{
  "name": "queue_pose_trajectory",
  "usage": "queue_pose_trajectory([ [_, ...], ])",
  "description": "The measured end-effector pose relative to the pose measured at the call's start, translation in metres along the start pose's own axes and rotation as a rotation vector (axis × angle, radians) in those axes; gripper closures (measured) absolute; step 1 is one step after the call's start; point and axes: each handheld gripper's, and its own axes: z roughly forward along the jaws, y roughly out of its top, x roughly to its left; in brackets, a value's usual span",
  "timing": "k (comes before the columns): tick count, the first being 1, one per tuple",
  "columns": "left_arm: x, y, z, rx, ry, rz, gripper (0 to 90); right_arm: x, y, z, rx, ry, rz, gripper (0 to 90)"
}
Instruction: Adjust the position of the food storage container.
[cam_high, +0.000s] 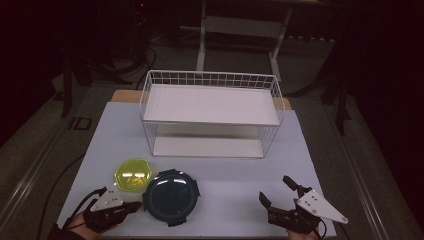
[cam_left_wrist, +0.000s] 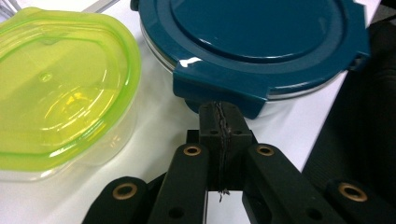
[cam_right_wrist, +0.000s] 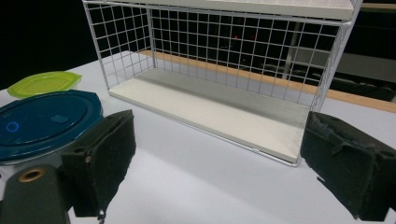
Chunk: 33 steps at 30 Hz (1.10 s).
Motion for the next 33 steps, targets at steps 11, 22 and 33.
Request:
queue_pose_trajectory([
  [11,0.003,0.003,0.004,0.013,0.01,-0.019,88.6,0.0,0.0,0.001,0.006,0.006,-0.002,9.8],
  [22,0.0,0.017,0.02,0.004,0.0,-0.017,88.7,0.001,0.0,0.001,0.005,0.009,-0.003,9.9],
  [33,-0.005,0.036,0.037,0.018,0.007,-0.009,88.7,0.001,0.0,0.001,0.008,0.013,-0.004,9.9],
])
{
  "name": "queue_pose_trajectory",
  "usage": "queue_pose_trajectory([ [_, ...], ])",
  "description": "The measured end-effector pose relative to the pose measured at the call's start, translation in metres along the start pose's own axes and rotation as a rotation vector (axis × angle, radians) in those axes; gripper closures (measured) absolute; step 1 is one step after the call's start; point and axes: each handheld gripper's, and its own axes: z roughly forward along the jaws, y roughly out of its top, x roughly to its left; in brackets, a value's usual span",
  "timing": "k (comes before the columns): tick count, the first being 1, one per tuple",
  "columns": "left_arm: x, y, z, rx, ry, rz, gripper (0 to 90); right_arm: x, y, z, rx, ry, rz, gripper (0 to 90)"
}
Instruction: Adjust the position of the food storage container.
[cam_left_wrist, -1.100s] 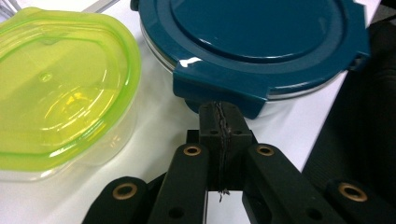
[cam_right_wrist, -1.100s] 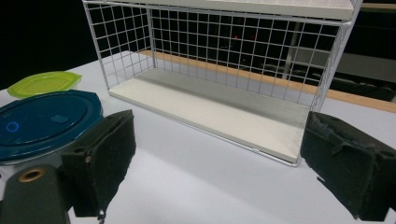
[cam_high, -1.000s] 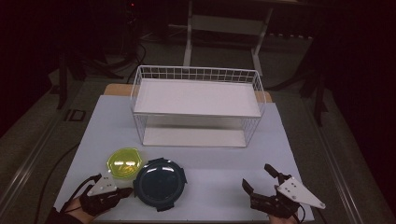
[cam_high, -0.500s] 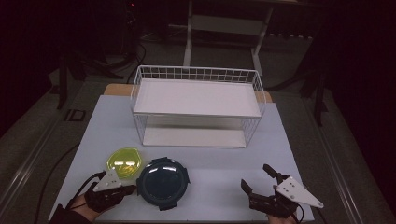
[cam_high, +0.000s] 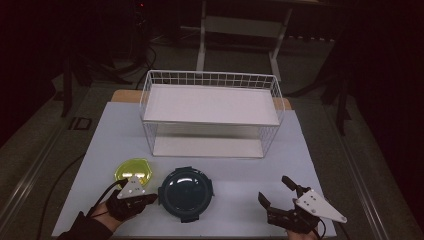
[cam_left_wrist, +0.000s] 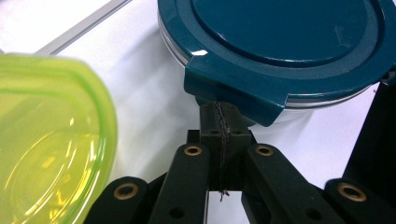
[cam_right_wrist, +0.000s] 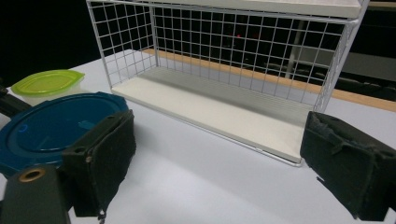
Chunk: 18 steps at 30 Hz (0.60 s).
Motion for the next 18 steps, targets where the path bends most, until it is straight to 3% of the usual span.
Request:
queue_pose_trajectory([
  [18,-0.012,0.029,0.028,0.004,-0.048,0.039,88.7,-0.002,0.001,-0.003,-0.012,-0.012,0.003,9.9],
])
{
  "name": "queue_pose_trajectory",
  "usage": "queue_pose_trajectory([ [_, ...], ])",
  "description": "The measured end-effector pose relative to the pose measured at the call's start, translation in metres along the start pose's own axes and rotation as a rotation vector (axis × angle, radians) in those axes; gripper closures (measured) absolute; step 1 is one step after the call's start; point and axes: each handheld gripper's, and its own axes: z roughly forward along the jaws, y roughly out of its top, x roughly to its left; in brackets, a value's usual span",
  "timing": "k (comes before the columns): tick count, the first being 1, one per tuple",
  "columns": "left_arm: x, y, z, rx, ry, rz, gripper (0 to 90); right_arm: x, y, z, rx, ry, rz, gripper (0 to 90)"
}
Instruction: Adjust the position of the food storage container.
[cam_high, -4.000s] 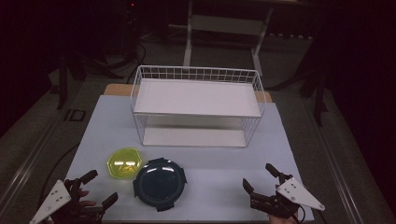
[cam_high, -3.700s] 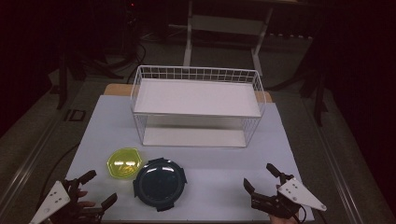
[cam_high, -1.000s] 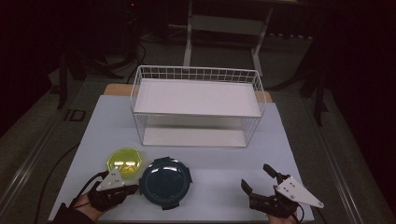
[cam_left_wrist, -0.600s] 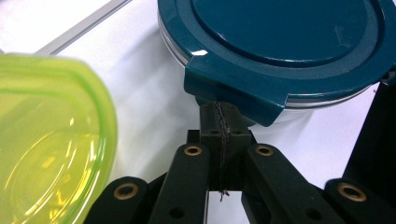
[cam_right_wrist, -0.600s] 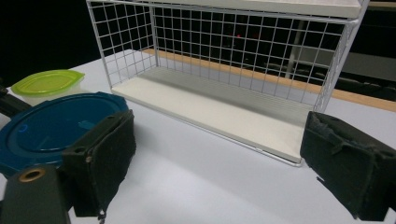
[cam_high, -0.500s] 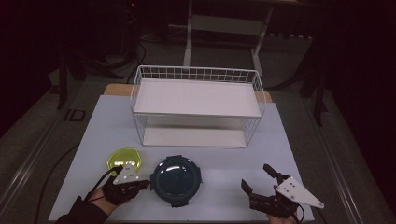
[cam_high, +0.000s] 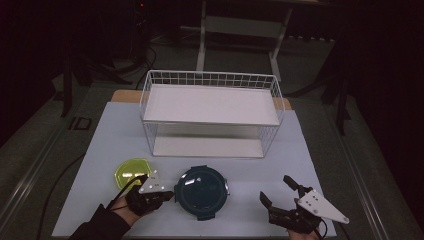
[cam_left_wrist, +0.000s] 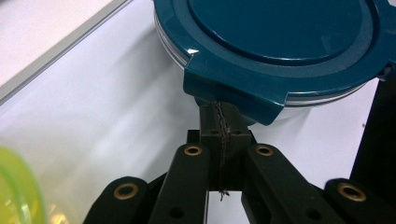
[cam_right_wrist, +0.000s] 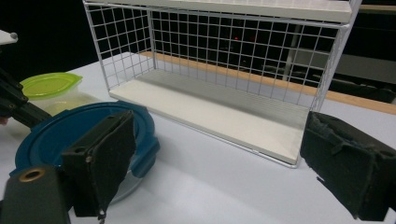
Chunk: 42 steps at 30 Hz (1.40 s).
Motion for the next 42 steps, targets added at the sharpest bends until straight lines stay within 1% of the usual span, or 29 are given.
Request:
queue_pose_trajectory([
  [2,-0.001,0.003,0.003,0.0,-0.004,-0.004,88.7,0.0,0.0,0.0,-0.003,0.0,-0.002,9.9],
  [3,-0.001,0.004,0.003,0.004,-0.003,0.003,88.7,0.0,0.0,0.0,-0.004,-0.001,-0.003,9.9],
  [6,-0.002,0.008,0.006,0.007,-0.006,0.006,88.7,-0.001,0.0,0.0,-0.002,0.002,-0.002,9.9],
  [8,-0.002,0.01,0.008,0.003,-0.012,0.002,88.7,-0.002,0.0,0.0,0.0,0.004,0.006,9.9],
  [11,-0.002,0.015,0.008,-0.024,-0.027,-0.012,88.7,-0.002,0.0,0.0,0.003,0.006,0.006,9.9],
  [13,-0.003,0.018,0.01,-0.012,-0.008,0.01,88.7,-0.001,0.0,0.0,0.003,0.005,0.005,9.9],
  [15,-0.001,0.019,0.011,-0.007,-0.01,0.011,88.7,-0.001,0.0,0.0,0.002,0.003,0.008,9.9],
  [17,0.0,0.019,0.01,-0.006,-0.012,0.021,88.7,-0.001,0.0,0.001,0.005,0.003,0.009,9.9],
  [19,0.0,0.019,0.01,0.007,0.0,0.032,88.7,-0.002,-0.001,0.001,0.004,0.003,0.01,9.9],
  [20,0.001,0.019,0.01,0.012,0.0,0.029,88.7,-0.002,-0.001,0.0,0.004,0.002,0.012,9.9],
  [22,0.002,0.019,0.012,0.029,0.009,0.035,88.6,-0.002,-0.001,0.001,0.003,0.005,0.013,9.9],
  [24,0.002,0.019,0.012,0.029,0.009,0.035,88.7,-0.002,-0.001,0.001,0.006,0.006,0.013,9.9],
  [25,0.001,0.021,0.014,0.041,0.011,0.04,88.6,-0.001,-0.001,0.001,0.006,0.008,0.012,9.9],
  [28,0.004,0.021,0.014,0.041,-0.008,0.025,88.7,-0.001,0.0,0.0,0.002,0.008,0.011,9.9],
  [31,0.002,0.022,0.016,0.046,0.012,0.03,88.7,-0.001,-0.001,0.001,0.008,0.009,0.013,9.9],
  [33,0.002,0.024,0.017,0.044,0.007,0.024,88.7,-0.001,-0.001,0.002,0.009,0.011,0.009,9.9],
  [35,0.001,0.026,0.018,0.046,0.007,0.032,88.7,-0.001,0.0,0.001,0.006,0.009,0.009,9.9],
  [38,-0.002,0.031,0.023,0.046,-0.008,0.034,88.7,-0.001,0.0,0.0,0.004,0.008,0.008,9.9],
  [40,-0.004,0.036,0.026,0.051,-0.01,0.047,88.7,-0.001,0.0,0.0,0.002,0.008,0.009,9.9],
  [42,-0.006,0.041,0.031,0.054,-0.018,0.048,88.7,-0.002,0.0,0.0,0.001,0.008,0.01,9.9],
])
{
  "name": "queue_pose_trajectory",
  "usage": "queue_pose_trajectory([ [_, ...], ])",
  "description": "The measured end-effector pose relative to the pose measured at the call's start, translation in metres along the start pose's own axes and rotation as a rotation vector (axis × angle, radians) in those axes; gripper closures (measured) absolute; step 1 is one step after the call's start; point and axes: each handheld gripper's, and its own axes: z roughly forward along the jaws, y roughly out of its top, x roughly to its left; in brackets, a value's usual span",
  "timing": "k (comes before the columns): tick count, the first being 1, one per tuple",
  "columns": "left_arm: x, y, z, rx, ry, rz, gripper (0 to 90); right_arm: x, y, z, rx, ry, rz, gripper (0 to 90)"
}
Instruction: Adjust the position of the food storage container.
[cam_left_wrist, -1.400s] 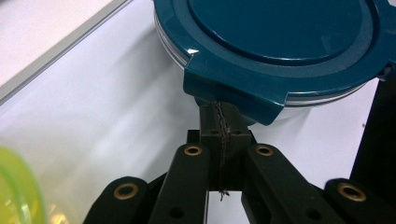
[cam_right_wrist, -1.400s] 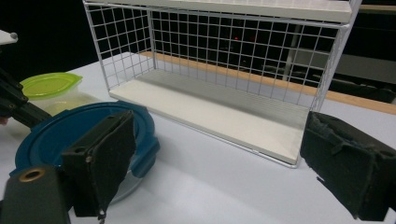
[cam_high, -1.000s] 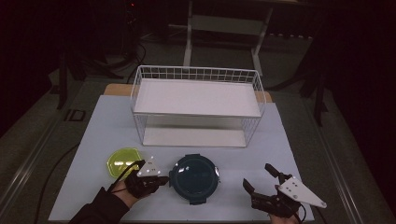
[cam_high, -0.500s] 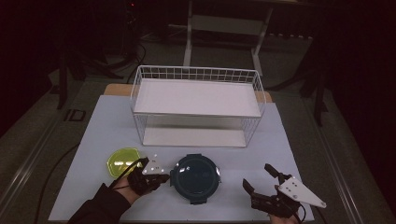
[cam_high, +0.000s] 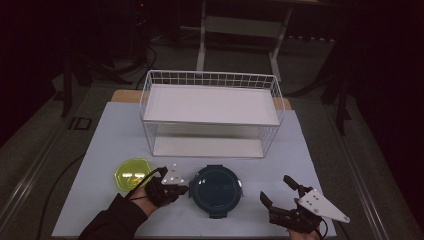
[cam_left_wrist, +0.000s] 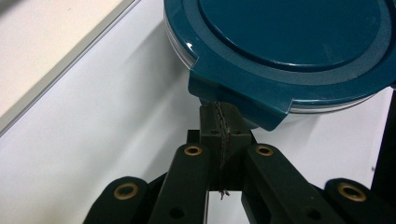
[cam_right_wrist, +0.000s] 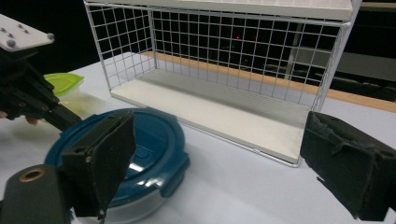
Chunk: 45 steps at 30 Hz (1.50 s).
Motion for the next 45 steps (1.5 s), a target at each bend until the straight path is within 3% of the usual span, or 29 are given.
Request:
queue_pose_trajectory([
  [10,-0.009,0.021,0.019,-0.006,-0.028,0.021,88.7,-0.002,0.0,0.0,0.003,0.018,-0.008,9.8],
  [18,-0.014,0.031,0.029,-0.005,-0.034,0.043,88.7,0.005,0.001,0.002,0.018,0.023,-0.078,9.7],
  [22,-0.021,0.032,0.042,0.04,-0.037,0.056,88.7,0.005,0.0,0.002,0.027,0.028,-0.071,13.1],
  [23,-0.021,0.032,0.043,0.03,-0.036,0.06,88.7,0.005,0.0,0.002,0.029,0.026,-0.065,13.1],
  [27,-0.018,0.032,0.043,0.006,-0.056,0.03,88.6,0.002,0.001,-0.001,0.006,0.021,-0.043,13.1],
  [30,-0.018,0.032,0.042,0.013,-0.057,0.039,88.6,0.002,0.001,-0.001,0.002,0.021,-0.042,13.2],
  [34,-0.017,0.033,0.033,-0.025,-0.061,0.02,88.5,0.003,0.001,-0.002,-0.006,0.027,-0.037,13.2],
  [37,-0.019,0.037,0.033,-0.017,-0.039,0.037,88.6,0.002,0.001,-0.002,-0.018,0.028,-0.033,13.2],
  [45,-0.019,0.044,0.038,-0.008,-0.042,0.031,88.6,0.002,0.001,-0.001,-0.01,0.036,-0.032,14.0],
])
